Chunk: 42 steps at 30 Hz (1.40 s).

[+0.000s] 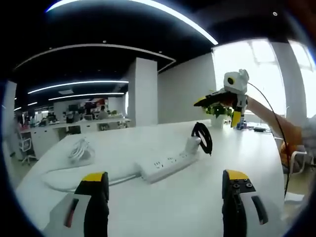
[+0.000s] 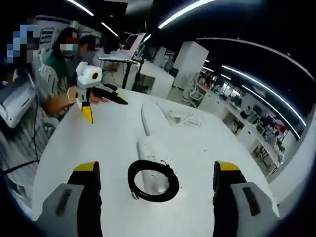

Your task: Straighten the power strip on the desk, plug the charger into it

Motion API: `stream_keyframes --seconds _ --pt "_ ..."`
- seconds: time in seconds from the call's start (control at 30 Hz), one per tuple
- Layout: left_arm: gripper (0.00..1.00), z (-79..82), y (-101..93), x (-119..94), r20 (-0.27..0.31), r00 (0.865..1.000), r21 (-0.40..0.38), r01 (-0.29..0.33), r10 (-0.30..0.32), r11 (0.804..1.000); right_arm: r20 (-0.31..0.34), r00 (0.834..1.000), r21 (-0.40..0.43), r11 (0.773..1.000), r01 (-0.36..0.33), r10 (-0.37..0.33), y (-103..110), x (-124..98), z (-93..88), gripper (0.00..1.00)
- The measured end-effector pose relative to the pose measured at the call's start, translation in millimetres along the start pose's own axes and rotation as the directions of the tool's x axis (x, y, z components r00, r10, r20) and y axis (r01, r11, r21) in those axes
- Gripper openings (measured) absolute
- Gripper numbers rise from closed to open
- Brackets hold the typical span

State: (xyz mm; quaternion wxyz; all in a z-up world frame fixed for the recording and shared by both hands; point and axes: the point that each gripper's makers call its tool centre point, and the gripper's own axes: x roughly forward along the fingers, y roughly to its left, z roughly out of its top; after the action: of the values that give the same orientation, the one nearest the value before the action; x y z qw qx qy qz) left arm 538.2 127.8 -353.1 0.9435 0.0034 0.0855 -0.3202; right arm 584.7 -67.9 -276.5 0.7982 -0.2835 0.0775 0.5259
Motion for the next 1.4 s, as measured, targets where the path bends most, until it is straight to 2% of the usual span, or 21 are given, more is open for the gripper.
stream_keyframes --seconds 0.07,0.17,0.3,0.47,0.53,0.57,0.67,0.73,0.9,0.93,1.0,1.1,1.4 --pt "0.97 0.4 0.1 0 0.002 1.000 -0.001 0.000 0.000 1.000 0.053 0.998 0.028 0.999 0.029 -0.030 0 -4 4.9 0.96" --pt "0.97 1.9 0.0 -1 0.006 1.000 0.000 0.000 0.000 1.000 0.072 0.996 0.029 0.998 0.048 -0.050 6 -9 5.0 0.99" --pt "0.97 3.3 -0.7 -1 0.010 1.000 0.002 0.001 -0.001 1.000 0.096 0.989 0.058 0.992 0.110 -0.115 8 -13 6.8 1.00" --pt "0.97 2.2 -0.8 -1 0.005 1.000 0.004 0.001 -0.001 1.000 0.127 0.972 0.116 0.976 0.184 -0.198 11 -18 9.0 1.00" --pt "0.97 2.1 -1.1 -1 0.004 1.000 0.003 0.002 -0.002 1.000 0.138 0.961 0.161 0.963 0.216 -0.239 10 -21 9.3 1.00" --pt "0.97 2.2 -1.3 -1 0.004 1.000 0.004 0.003 -0.003 1.000 0.122 0.957 0.191 0.952 0.237 -0.263 9 -23 5.7 0.99" --pt "0.96 3.4 -1.5 -1 0.008 1.000 0.004 0.003 -0.003 1.000 0.090 0.951 0.195 0.941 0.276 -0.297 9 -25 -0.6 0.99" --pt "0.97 4.2 -1.8 -2 0.010 1.000 0.005 0.004 -0.004 1.000 0.097 0.941 0.209 0.931 0.299 -0.324 10 -27 -2.2 0.99" --pt "0.96 4.9 -1.6 -3 0.011 1.000 0.008 0.002 -0.002 1.000 0.117 0.925 0.294 0.902 0.316 -0.362 15 -35 -5.8 0.99" --pt "0.96 4.9 -1.5 -3 0.011 1.000 0.008 0.001 -0.001 1.000 0.121 0.917 0.332 0.886 0.323 -0.380 15 -38 -6.9 0.99" --pt "0.96 5.1 -1.2 -3 0.010 1.000 0.010 -0.001 0.001 1.000 0.128 0.912 0.348 0.879 0.327 -0.390 19 -42 -9.1 0.99" --pt "0.96 6.1 -0.9 -4 0.015 1.000 0.008 -0.004 0.004 1.000 0.120 0.890 0.384 0.848 0.366 -0.439 22 -50 -16.4 0.99" --pt "0.96 9.8 -1.6 -8 0.020 1.000 0.021 -0.020 0.020 1.000 0.085 0.868 0.457 0.793 0.403 -0.490 38 -66 -31.3 0.98"
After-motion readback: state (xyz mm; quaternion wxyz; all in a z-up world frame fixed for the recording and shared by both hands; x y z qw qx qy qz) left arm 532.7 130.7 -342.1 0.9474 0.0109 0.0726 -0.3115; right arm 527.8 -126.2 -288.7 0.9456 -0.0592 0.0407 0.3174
